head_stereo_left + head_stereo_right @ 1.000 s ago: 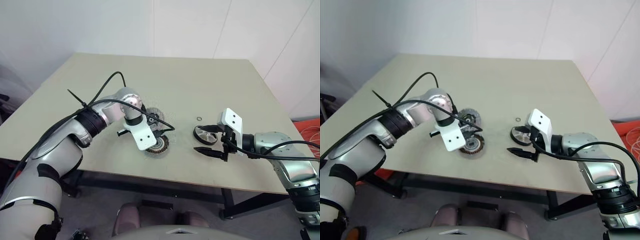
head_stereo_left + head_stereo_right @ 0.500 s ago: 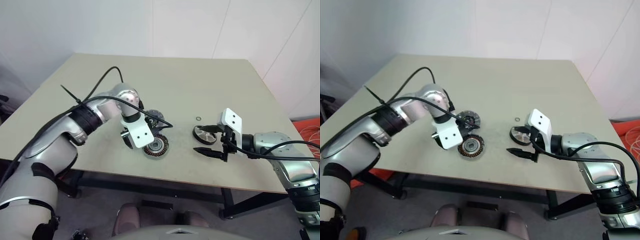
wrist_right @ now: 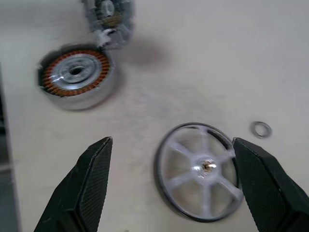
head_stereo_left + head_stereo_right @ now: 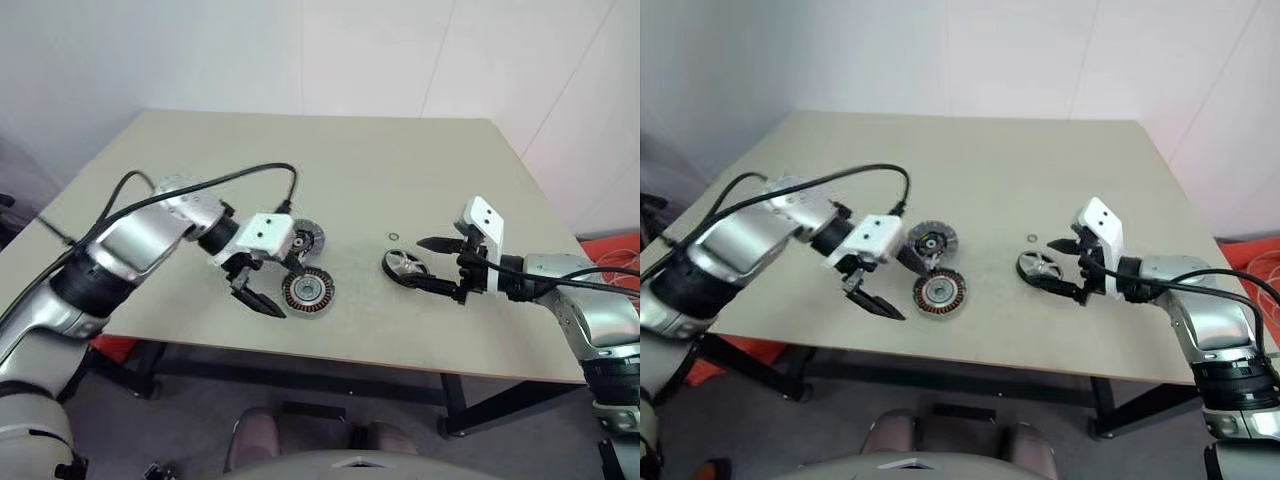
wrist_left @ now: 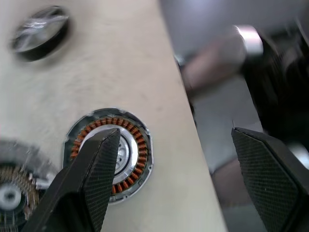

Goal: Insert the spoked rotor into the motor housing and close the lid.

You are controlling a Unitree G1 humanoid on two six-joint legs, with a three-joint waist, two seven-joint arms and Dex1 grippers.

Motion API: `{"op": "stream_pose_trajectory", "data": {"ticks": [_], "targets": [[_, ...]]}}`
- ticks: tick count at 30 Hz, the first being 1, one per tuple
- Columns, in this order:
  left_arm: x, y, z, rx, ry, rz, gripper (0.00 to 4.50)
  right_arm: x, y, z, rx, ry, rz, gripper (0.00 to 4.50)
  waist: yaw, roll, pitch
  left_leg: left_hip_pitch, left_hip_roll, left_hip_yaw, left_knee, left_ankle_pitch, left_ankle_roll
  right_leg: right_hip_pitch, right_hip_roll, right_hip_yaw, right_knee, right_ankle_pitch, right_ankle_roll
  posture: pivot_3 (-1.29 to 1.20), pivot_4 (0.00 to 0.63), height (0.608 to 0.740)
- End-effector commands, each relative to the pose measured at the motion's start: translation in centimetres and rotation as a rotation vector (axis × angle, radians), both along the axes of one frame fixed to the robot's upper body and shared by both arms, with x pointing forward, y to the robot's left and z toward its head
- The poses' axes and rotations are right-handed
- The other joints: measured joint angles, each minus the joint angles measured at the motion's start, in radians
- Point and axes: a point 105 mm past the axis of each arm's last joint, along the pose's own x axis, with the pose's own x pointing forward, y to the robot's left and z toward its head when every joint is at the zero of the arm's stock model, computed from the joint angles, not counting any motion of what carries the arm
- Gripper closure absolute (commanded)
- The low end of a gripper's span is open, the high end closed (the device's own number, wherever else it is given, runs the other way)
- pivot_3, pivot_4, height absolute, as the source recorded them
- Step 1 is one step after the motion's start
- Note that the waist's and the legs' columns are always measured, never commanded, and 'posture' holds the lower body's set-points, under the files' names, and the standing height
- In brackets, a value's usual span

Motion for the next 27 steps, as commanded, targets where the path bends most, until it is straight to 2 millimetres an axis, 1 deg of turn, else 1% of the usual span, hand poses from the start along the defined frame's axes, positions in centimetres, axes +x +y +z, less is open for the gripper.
{"op": "stream_pose_trajectory", "data": {"ticks": [1,3,5,7,10,12,13,17,19,22,27], "targets": [[0.6,1.6,1.3,-0.106,-0.025,0.204,0.58,2.3,-0.2,1.3,-0.048,-0.083,-0.071,0.0,-0.008,0.0,0.0,0.0,0.0,0.0,0.0,0.001,-0.001,0.0,0.0,0.0,0.0,0.0,0.0,0.0,0.0,0.74],[1.6,2.5,1.5,-0.209,-0.04,0.343,0.58,3.5,0.2,1.2,-0.069,-0.082,-0.096,0.0,-0.011,0.0,0.0,0.0,-0.001,0.0,0.001,0.001,-0.001,0.0,0.001,-0.001,0.001,0.0,0.001,0.0,0.0,0.74],[3.4,4.1,2.1,-0.318,-0.075,0.521,0.58,5.5,0.4,0.5,-0.102,-0.06,-0.174,0.0,-0.013,0.0,0.0,0.0,-0.001,0.0,0.003,0.001,0.0,0.0,0.001,-0.001,0.002,-0.001,0.001,0.0,0.0,0.74],[4.0,5.3,2.1,-0.367,-0.088,0.621,0.58,7.0,0.7,0.0,-0.135,-0.054,-0.227,0.0,-0.023,0.0,0.0,0.001,0.0,-0.001,0.007,0.002,0.0,0.0,0.001,-0.002,0.004,-0.001,0.001,0.0,0.0,0.74],[3.6,6.7,1.4,-0.387,-0.069,0.68,0.58,8.4,1.4,-0.3,-0.148,-0.021,-0.262,0.0,-0.032,0.0,0.0,0.0,0.0,-0.002,0.011,0.001,0.001,0.0,0.001,-0.003,0.004,0.0,0.0,0.0,0.0,0.74],[3.0,7.9,0.6,-0.382,-0.045,0.728,0.58,9.3,1.7,-1.3,-0.201,0.045,-0.306,0.0,-0.037,0.0,0.0,-0.001,-0.001,-0.002,0.013,0.0,0.002,0.001,0.001,-0.003,0.004,0.0,0.0,0.0,0.0,0.74],[2.7,8.4,0.2,-0.381,-0.039,0.746,0.58,9.6,1.9,-1.5,-0.2,0.07,-0.322,0.0,-0.038,0.0,0.0,-0.001,-0.001,-0.002,0.013,0.0,0.003,0.0,0.001,-0.002,0.004,0.0,0.0,0.0,0.0,0.74],[1.9,9.4,-1.1,-0.36,-0.016,0.794,0.58,10.5,2.6,-2.3,-0.16,0.156,-0.383,0.0,-0.037,-0.001,0.0,-0.003,0.0,-0.002,0.012,-0.002,0.006,-0.002,0.001,-0.003,0.004,0.003,-0.005,0.0,0.0,0.74],[1.7,9.5,-1.5,-0.363,-0.005,0.807,0.58,10.8,3.0,-2.7,-0.145,0.187,-0.4,0.0,-0.035,0.0,0.0,-0.005,0.0,-0.002,0.012,-0.002,0.006,-0.003,0.001,-0.003,0.004,0.003,-0.006,0.0,0.0,0.74],[1.7,9.5,-1.5,-0.379,-0.008,0.815,0.58,11.0,3.1,-3.3,-0.144,0.215,-0.427,0.0,-0.034,0.0,0.0,-0.006,0.0,-0.002,0.012,-0.002,0.006,-0.004,0.001,-0.003,0.004,0.003,-0.006,0.0,0.0,0.74],[1.8,9.2,-1.3,-0.398,-0.016,0.825,0.58,11.2,2.6,-4.1,-0.149,0.243,-0.473,0.0,-0.035,0.0,0.0,-0.006,0.0,-0.002,0.012,-0.002,0.006,-0.004,0.001,-0.003,0.004,0.003,-0.006,0.0,0.0,0.74]]}}
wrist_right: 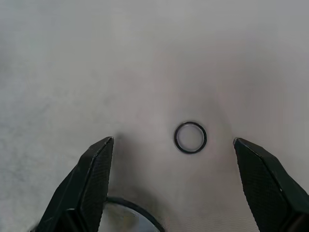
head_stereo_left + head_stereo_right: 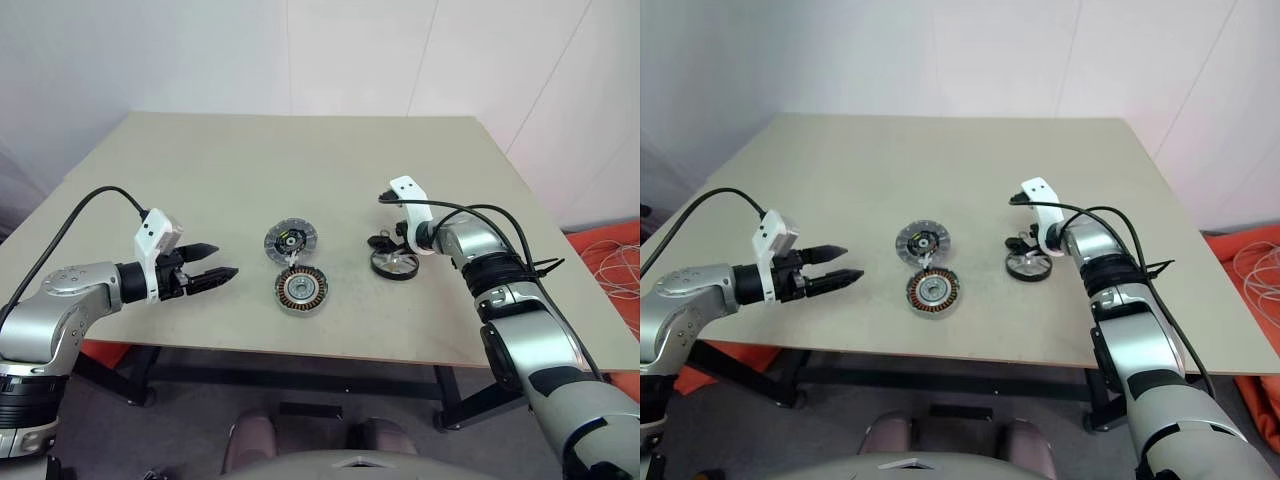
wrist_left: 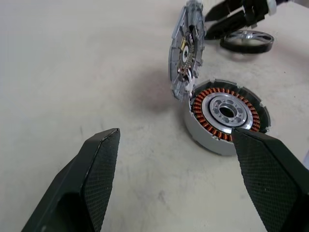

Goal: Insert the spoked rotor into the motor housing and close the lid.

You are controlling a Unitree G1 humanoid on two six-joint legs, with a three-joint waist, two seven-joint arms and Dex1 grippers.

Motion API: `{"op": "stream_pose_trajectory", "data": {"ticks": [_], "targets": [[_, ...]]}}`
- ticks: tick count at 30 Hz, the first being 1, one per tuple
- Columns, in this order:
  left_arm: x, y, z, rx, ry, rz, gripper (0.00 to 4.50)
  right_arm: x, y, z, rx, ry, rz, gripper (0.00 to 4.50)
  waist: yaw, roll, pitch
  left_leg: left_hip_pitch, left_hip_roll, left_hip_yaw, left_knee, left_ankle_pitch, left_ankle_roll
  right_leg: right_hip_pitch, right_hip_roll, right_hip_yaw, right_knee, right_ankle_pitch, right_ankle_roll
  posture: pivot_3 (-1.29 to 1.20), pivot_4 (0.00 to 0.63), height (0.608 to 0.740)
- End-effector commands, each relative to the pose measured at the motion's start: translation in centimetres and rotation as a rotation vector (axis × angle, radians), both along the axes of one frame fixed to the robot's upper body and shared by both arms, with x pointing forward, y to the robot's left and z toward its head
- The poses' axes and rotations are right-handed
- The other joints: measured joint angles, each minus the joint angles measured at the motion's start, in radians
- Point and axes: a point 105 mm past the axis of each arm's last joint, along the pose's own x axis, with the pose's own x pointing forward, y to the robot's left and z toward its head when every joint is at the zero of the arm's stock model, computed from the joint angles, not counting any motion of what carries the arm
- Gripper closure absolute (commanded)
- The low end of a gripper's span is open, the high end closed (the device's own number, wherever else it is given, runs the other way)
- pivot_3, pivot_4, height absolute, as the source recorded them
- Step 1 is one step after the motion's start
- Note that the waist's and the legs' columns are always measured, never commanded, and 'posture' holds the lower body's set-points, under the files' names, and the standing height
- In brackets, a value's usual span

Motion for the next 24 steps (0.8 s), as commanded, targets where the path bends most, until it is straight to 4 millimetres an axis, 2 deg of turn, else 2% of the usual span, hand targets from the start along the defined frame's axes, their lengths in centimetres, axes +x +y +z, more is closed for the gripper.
{"op": "stream_pose_trajectory", "data": {"ticks": [1,6,19,24], "targets": [[0.4,-0.2,1.6,-0.01,-0.076,0.01,0.58,0.8,-0.6,1.2,0.004,-0.037,-0.043,0.0,0.0,0.0,0.0,0.0,0.0,0.0,0.0,0.0,0.0,0.0,0.0,0.0,0.0,0.0,0.0,0.0,0.0,0.74],[0.7,-0.5,1.7,-0.017,-0.078,0.021,0.58,0.9,-0.7,0.8,0.006,-0.031,-0.052,0.0,0.0,0.0,0.0,0.002,0.0,0.0,0.0,0.0,0.0,0.001,0.0,0.0,0.0,-0.001,0.001,0.0,0.0,0.74],[1.3,-0.5,2.1,-0.013,-0.103,0.036,0.55,1.0,0.0,0.3,-0.022,-0.033,-0.023,4.41,-0.005,0.0,0.0,0.002,0.0,0.001,0.0,0.0,0.0,0.0,0.001,0.0,0.0,0.0,0.0,0.0,0.0,0.74],[1.4,-0.6,2.0,-0.01,-0.107,0.032,0.55,1.0,0.6,0.4,-0.018,-0.038,-0.005,4.47,-0.005,0.0,0.0,0.002,0.0,0.001,0.0,0.0,0.0,0.0,0.0,0.0,0.0,-0.001,0.002,0.0,0.0,0.74]]}}
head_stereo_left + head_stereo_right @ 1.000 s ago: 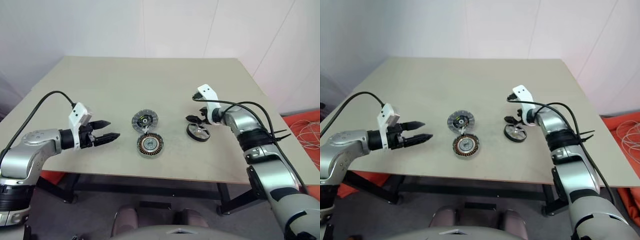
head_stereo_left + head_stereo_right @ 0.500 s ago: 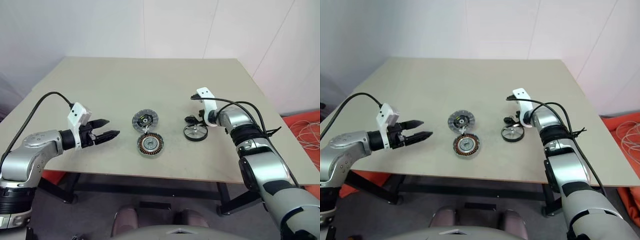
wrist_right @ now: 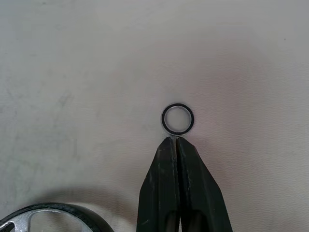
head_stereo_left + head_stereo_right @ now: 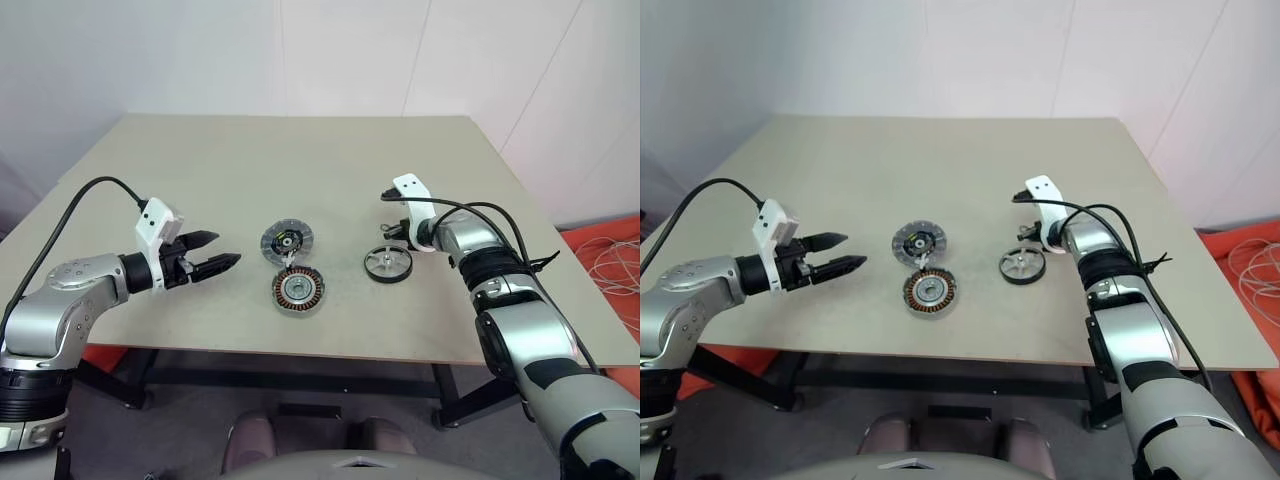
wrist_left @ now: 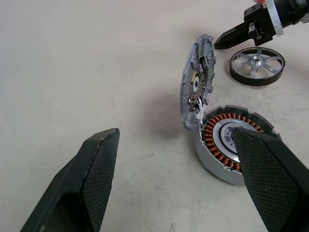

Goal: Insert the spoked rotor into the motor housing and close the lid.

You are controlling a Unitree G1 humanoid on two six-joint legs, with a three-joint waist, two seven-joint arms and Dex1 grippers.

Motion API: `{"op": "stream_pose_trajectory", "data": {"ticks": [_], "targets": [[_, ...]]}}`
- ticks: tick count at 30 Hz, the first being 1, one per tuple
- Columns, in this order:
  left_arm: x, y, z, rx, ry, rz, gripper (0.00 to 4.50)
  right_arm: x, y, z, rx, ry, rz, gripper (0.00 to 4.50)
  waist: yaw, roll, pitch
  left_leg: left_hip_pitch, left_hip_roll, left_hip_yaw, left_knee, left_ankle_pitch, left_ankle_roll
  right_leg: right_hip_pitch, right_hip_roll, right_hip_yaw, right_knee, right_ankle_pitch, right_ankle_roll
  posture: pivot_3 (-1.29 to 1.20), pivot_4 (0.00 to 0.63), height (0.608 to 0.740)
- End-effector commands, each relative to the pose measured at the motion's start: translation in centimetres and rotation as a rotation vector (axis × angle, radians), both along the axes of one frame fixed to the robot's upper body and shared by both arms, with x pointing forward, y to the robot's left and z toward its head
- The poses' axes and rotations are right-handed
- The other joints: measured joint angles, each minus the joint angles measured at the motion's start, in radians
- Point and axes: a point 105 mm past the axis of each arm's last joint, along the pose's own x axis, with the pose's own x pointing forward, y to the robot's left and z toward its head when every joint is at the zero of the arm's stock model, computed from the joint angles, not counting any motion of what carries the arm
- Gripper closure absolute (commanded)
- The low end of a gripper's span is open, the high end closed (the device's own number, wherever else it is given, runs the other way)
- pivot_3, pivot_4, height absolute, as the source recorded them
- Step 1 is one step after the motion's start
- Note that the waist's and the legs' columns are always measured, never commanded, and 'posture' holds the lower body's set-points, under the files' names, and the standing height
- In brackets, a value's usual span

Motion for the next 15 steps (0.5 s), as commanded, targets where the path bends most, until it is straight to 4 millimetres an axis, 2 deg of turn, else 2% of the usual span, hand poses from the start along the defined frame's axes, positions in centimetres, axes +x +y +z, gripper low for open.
{"op": "stream_pose_trajectory", "data": {"ticks": [1,11,14,15], "targets": [[0.31,-0.37,1.2,0.004,-0.056,-0.016,0.55,0.24,1.18,0.63,0.02,-0.014,0.035,4.47,0.0,0.0,0.0,0.0,0.0,0.0,0.0,0.0,0.0,0.0,0.0,0.0,0.0,-0.001,0.001,0.0,0.0,0.74],[0.36,-0.33,1.1,0.005,-0.052,-0.016,0.55,-0.12,1.16,0.99,-0.015,-0.007,0.1,4.47,0.0,0.0,0.0,0.0,0.0,0.0,-0.001,0.0,0.0,0.0,0.0,0.0,0.0,0.001,-0.001,0.0,0.0,0.74],[0.34,-0.36,1.08,0.005,-0.051,-0.017,0.55,-0.36,0.75,0.95,-0.051,-0.002,0.118,3.87,0.002,0.0,0.0,0.0,0.0,0.0,0.0,0.0,0.0,-0.001,0.0,0.0,0.0,0.001,-0.001,0.0,0.0,0.74],[0.36,-0.35,1.06,0.006,-0.05,-0.017,0.55,-0.48,0.79,0.96,-0.043,0.008,0.121,3.49,0.002,0.0,0.0,0.0,0.0,0.0,0.0,0.0,0.0,-0.001,0.0,0.0,0.0,0.001,-0.001,0.0,0.0,0.74]]}}
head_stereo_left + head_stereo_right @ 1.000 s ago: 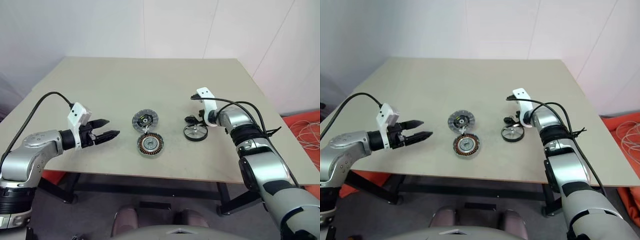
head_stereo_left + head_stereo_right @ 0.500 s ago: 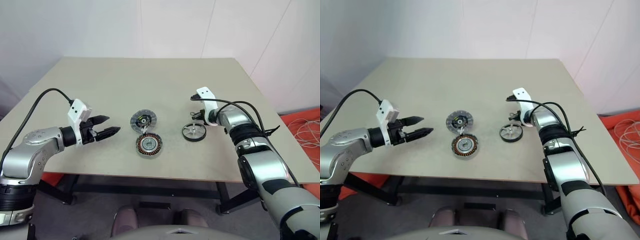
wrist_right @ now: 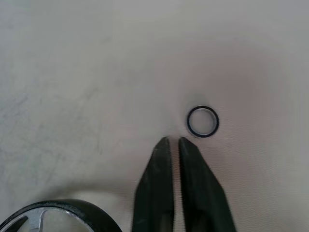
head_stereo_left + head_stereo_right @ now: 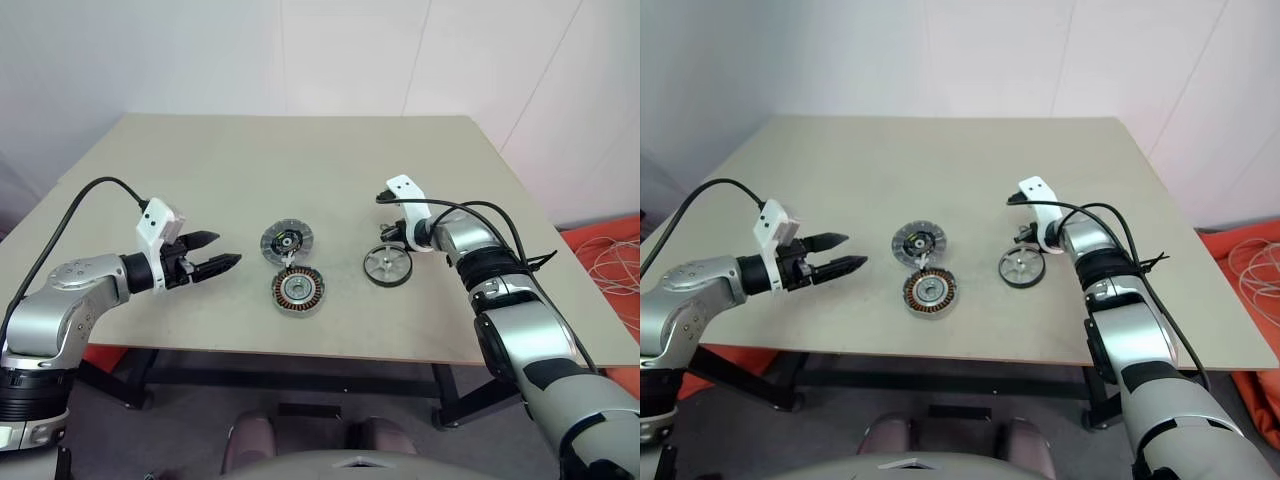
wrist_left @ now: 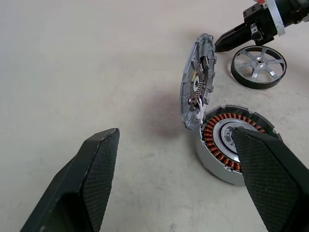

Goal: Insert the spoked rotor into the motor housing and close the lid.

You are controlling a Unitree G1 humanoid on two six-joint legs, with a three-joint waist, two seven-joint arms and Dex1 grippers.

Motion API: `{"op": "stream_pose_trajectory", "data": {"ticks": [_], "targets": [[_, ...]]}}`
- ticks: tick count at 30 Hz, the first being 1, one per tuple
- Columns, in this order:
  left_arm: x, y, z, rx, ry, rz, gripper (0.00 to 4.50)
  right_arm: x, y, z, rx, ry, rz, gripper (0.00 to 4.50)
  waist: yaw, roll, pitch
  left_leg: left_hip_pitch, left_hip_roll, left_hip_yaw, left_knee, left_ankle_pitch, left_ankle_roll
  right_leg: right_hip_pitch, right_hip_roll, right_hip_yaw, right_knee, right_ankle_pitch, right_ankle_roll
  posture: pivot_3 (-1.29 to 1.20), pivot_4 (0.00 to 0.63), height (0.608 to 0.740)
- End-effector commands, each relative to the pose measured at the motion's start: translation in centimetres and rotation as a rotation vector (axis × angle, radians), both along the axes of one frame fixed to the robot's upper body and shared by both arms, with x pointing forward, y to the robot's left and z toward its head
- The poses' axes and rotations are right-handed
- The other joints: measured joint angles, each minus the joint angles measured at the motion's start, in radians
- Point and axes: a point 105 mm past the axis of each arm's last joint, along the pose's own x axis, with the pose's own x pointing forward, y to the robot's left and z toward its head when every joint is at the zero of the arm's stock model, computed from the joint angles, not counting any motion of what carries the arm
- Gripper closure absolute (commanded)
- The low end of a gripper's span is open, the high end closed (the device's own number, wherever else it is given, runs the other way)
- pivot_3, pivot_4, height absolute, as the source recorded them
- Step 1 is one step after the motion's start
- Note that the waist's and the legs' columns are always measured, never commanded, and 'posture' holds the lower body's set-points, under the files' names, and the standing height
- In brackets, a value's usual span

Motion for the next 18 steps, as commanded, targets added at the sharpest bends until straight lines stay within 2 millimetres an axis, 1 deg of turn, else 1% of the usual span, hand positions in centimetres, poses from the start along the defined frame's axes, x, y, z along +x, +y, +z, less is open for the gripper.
{"op": "stream_pose_trajectory", "data": {"ticks": [1,10,14,18], "targets": [[0.3,-0.2,1.1,0.006,-0.051,-0.013,0.55,-0.1,0.0,0.9,-0.003,-0.007,0.026,3.18,0.001,0.0,0.0,0.0,0.0,0.0,0.0,0.0,0.0,0.0,0.0,0.0,0.0,0.0,0.0,0.0,0.0,0.74],[0.3,-0.2,0.9,0.006,-0.047,-0.012,0.55,0.6,0.2,2.3,0.01,-0.039,0.008,0.03,0.001,0.0,0.0,0.0,0.0,0.0,0.0,0.0,0.0,-0.001,0.0,0.0,0.0,-0.001,0.001,0.0,0.0,0.74],[0.2,-0.2,0.7,0.018,-0.048,-0.013,0.55,1.1,0.4,2.5,0.04,-0.05,-0.022,0.03,0.0,0.0,0.0,-0.001,0.0,0.0,0.0,0.0,0.0,-0.002,0.0,0.0,0.0,0.0,0.001,0.0,0.0,0.74],[0.3,-0.3,0.7,0.013,-0.049,-0.014,0.55,1.6,0.9,2.5,0.048,-0.062,-0.03,0.03,0.0,0.0,0.0,-0.001,0.0,0.0,0.0,0.0,0.0,-0.002,0.0,0.0,0.0,0.0,0.001,0.0,0.0,0.74]]}}
